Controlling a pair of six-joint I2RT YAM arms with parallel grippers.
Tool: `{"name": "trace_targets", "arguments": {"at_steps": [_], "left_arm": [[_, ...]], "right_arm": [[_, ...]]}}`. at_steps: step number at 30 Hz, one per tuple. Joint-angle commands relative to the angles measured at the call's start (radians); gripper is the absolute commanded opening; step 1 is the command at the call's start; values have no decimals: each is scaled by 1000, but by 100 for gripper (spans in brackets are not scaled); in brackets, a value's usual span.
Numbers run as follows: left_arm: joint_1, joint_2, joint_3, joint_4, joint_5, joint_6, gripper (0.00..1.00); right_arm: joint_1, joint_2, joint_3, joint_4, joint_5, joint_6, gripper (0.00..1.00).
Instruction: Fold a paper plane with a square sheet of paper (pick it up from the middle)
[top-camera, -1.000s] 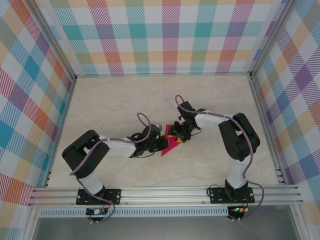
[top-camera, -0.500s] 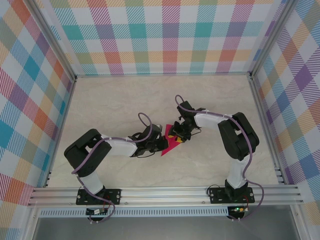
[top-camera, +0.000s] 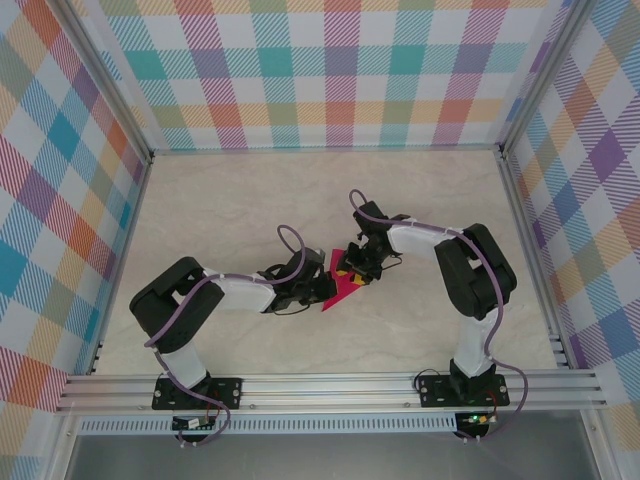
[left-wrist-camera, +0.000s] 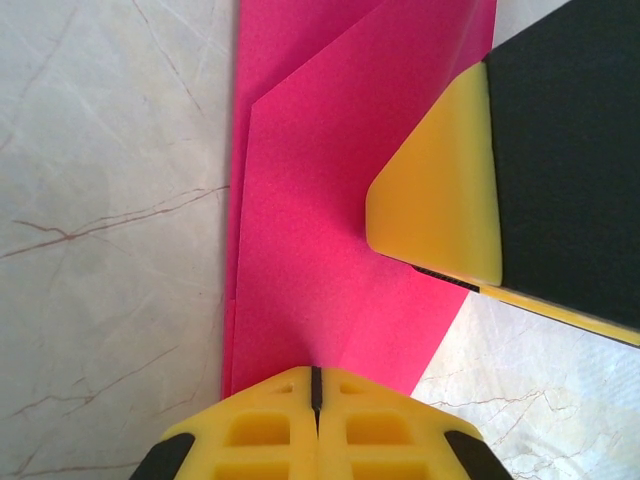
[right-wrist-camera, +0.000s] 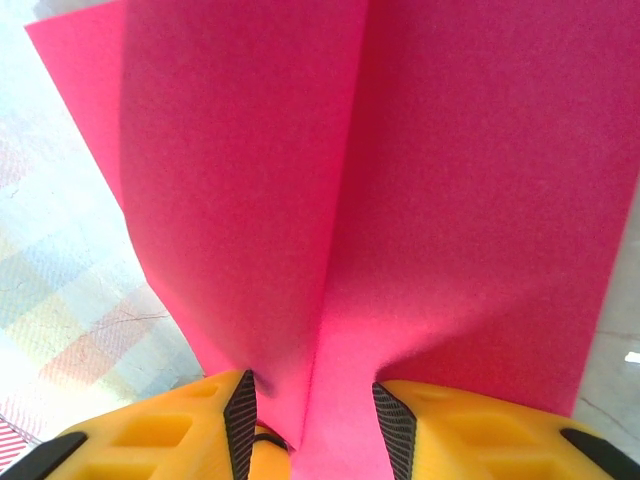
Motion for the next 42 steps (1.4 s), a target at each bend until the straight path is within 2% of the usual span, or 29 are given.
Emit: {"name": "trace_targets", "arguments": {"at_steps": [1, 14, 25, 28, 33, 38, 42], "left_arm": [[9, 4, 9, -47, -24, 19, 5], [10, 14, 13, -83, -38, 13, 4], [10, 40, 24, -122, -18, 27, 1], [9, 43, 26, -127, -16, 29, 0], [8, 50, 28, -132, -12, 32, 0], [8, 49, 30, -148, -18, 32, 0], [8, 49, 32, -155, -20, 32, 0]], "right_arm": [[-2, 122, -64, -116, 188, -8, 43], [-1, 105, -35, -120, 154, -22, 44], [-8, -198, -42, 41, 71, -138, 44], [-8, -226, -101, 125, 9, -171, 38], [-8, -175, -136, 212, -125, -198, 15], [-7, -126, -140, 263, -194, -215, 6], [-6, -92, -146, 277, -214, -225, 4]]}}
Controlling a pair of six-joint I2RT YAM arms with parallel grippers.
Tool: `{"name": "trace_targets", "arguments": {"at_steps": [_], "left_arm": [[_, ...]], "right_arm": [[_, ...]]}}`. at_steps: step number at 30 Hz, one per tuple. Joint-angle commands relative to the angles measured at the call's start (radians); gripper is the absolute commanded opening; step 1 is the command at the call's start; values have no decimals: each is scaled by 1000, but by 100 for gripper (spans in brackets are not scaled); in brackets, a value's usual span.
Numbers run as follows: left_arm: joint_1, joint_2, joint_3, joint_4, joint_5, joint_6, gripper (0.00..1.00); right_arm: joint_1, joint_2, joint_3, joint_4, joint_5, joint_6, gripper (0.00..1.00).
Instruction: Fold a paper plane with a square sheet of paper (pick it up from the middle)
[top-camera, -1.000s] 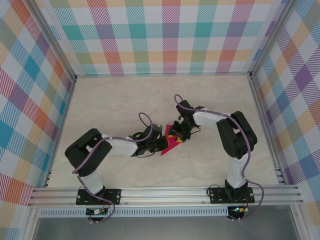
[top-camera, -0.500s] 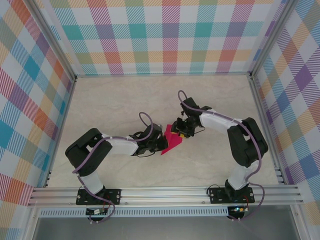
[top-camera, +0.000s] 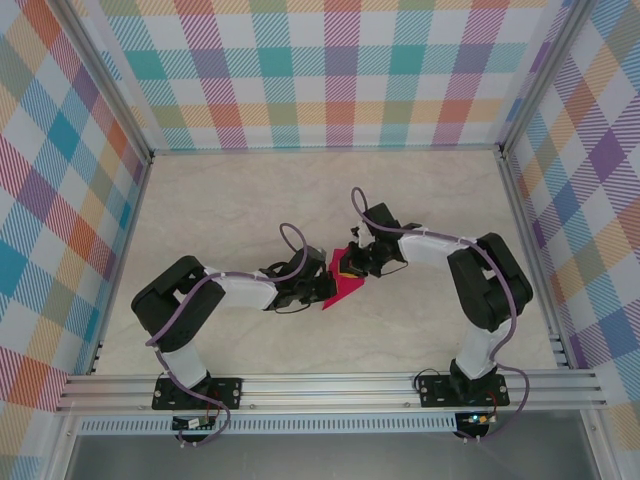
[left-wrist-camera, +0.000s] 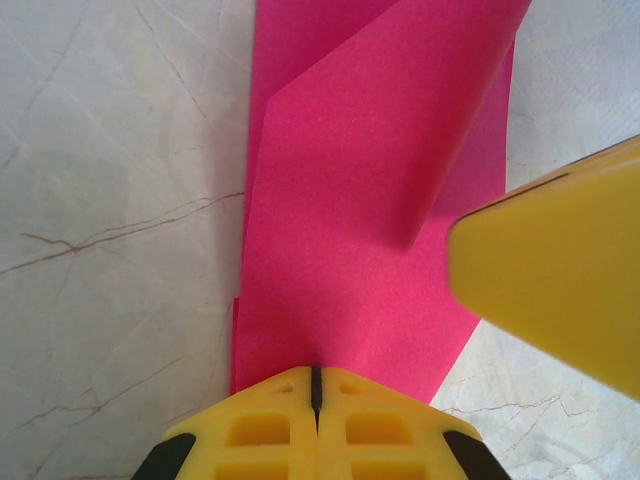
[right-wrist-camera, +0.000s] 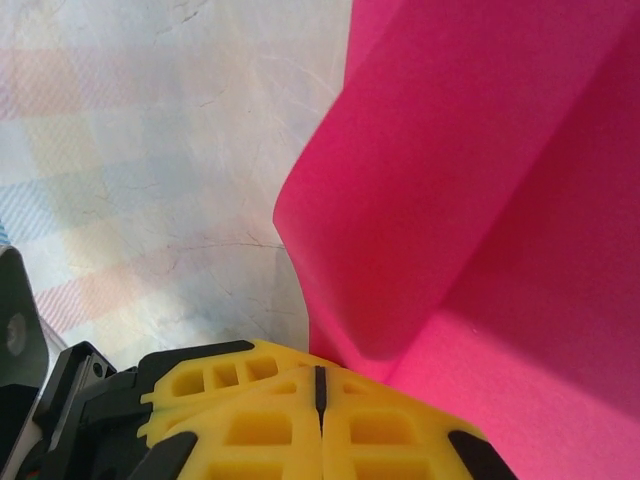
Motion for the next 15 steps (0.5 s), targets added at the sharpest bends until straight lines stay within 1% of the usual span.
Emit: {"name": "trace_targets", "arguments": {"at_steps": [1, 8, 15], "left_arm": [[8, 38, 1, -101, -11, 12, 0], [8, 38, 11, -120, -11, 14, 0], [0, 43, 36, -203, -24, 33, 0]], "right_arm": [[2, 35, -8, 38, -56, -36, 4], [2, 90, -2, 49, -72, -55, 3], [-11, 137, -9, 49, -39, -59, 3]]}}
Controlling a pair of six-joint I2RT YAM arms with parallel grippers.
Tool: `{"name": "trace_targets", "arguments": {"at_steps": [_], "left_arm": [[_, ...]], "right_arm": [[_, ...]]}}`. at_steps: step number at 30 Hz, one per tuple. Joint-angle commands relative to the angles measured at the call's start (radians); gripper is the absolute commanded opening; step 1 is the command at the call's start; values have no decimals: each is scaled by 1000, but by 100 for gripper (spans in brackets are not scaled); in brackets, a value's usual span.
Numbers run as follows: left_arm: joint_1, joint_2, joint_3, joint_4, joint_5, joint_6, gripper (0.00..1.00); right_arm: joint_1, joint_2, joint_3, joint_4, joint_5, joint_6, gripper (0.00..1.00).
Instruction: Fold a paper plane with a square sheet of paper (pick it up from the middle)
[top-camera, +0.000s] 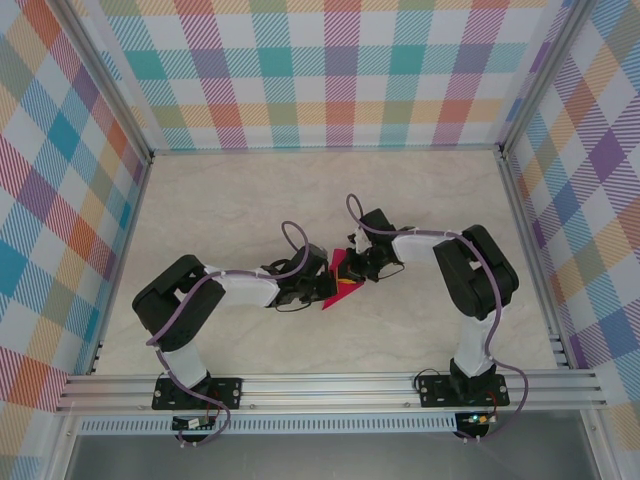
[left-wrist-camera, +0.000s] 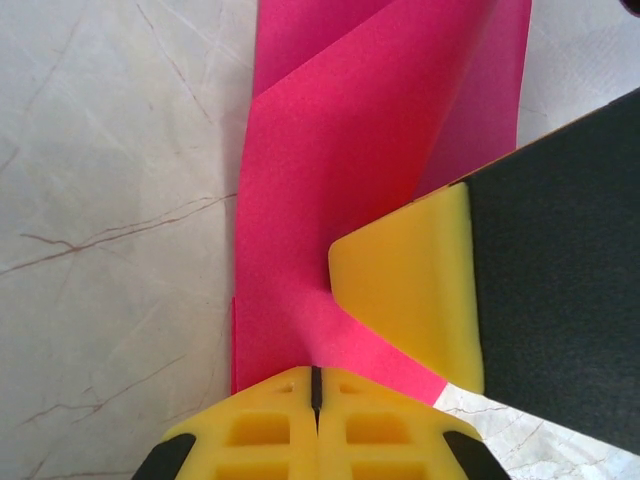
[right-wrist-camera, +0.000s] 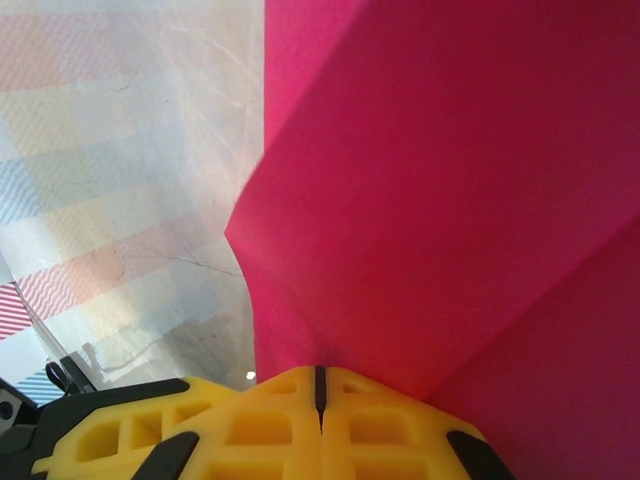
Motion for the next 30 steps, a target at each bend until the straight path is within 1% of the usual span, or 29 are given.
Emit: {"name": "trace_targets", "arguments": {"at_steps": [1, 9, 18, 30], "left_arm": [[-1, 37, -1, -140, -21, 26, 0], [-5, 54, 7, -193, 2, 40, 0], [-7, 59, 2, -217, 10, 44, 0], [-8, 61, 5, -226, 13, 50, 0]], "right_arm": [[-13, 41, -8, 12, 6, -28, 3], [-64, 68, 32, 1, 39, -70, 3], [-159, 91, 78, 2, 52, -81, 4], [-222, 127, 153, 11, 58, -75, 4]]}}
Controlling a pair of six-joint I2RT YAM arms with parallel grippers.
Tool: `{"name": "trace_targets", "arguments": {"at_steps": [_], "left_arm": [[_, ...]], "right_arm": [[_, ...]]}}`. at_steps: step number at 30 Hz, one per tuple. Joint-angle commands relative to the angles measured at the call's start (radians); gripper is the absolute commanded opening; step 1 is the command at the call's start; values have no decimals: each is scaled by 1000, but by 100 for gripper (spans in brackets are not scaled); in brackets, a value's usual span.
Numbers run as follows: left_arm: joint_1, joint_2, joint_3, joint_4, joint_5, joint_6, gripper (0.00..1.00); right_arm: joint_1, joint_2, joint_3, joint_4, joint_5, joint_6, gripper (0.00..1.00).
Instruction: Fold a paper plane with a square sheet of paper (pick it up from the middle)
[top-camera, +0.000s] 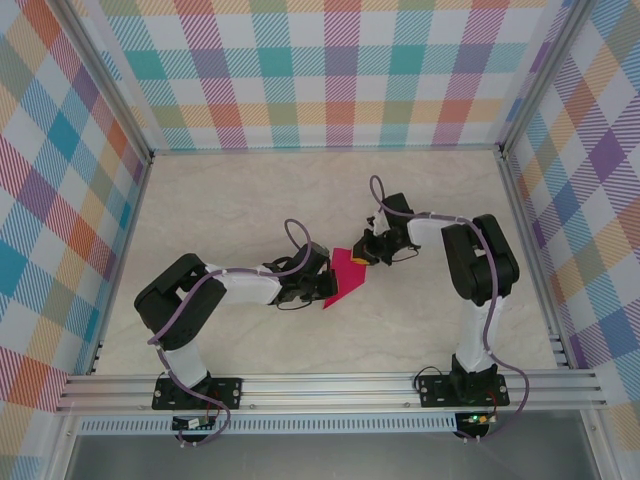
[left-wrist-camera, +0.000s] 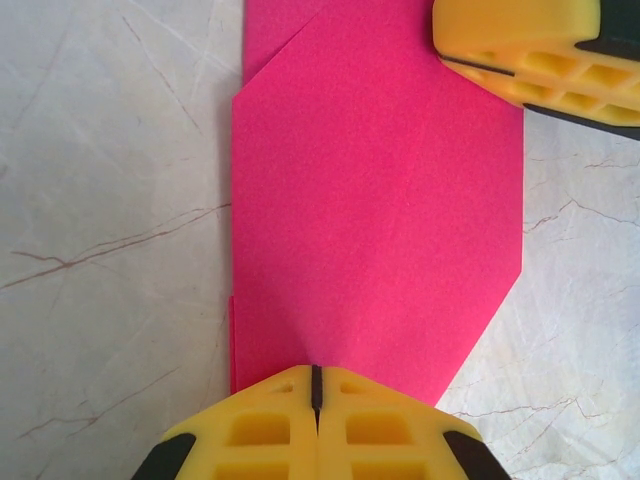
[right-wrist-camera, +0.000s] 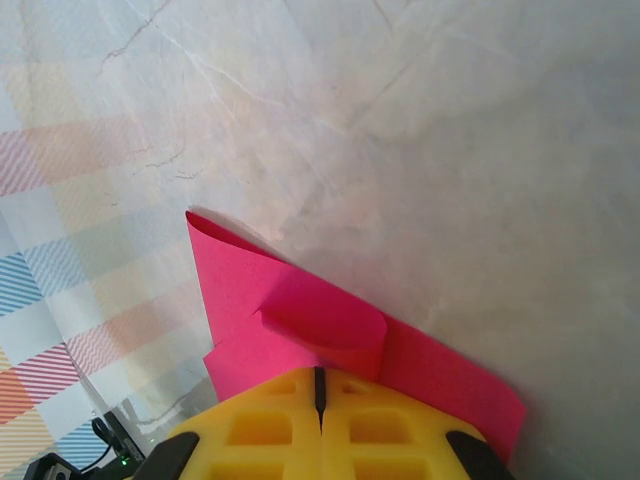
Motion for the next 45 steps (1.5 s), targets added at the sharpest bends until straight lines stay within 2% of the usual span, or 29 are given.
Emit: {"name": "trace_targets", "arguments": {"at_steps": [1, 15, 21, 26, 31, 35, 45], "left_arm": [[-7, 49, -24, -179, 12, 24, 0], [-8, 51, -22, -182, 14, 30, 0], [-9, 54, -10, -188, 9, 30, 0], [-9, 56, -10, -176, 8, 25, 0], [-10, 59, -9, -167, 9, 22, 0], [-9, 59, -9, -165, 9, 21, 0], [-10, 59, -12, -162, 12, 15, 0]], "right_arm": [[-43, 47, 50, 42, 102, -28, 4], [-93, 70, 175, -14, 132, -27, 4], [-90, -86, 91, 8, 94, -22, 5], [-22, -203, -58, 40, 51, 9, 5], [86, -231, -160, 82, 49, 65, 4], [145, -199, -175, 81, 65, 63, 3], [185, -109, -140, 76, 20, 21, 2]]}}
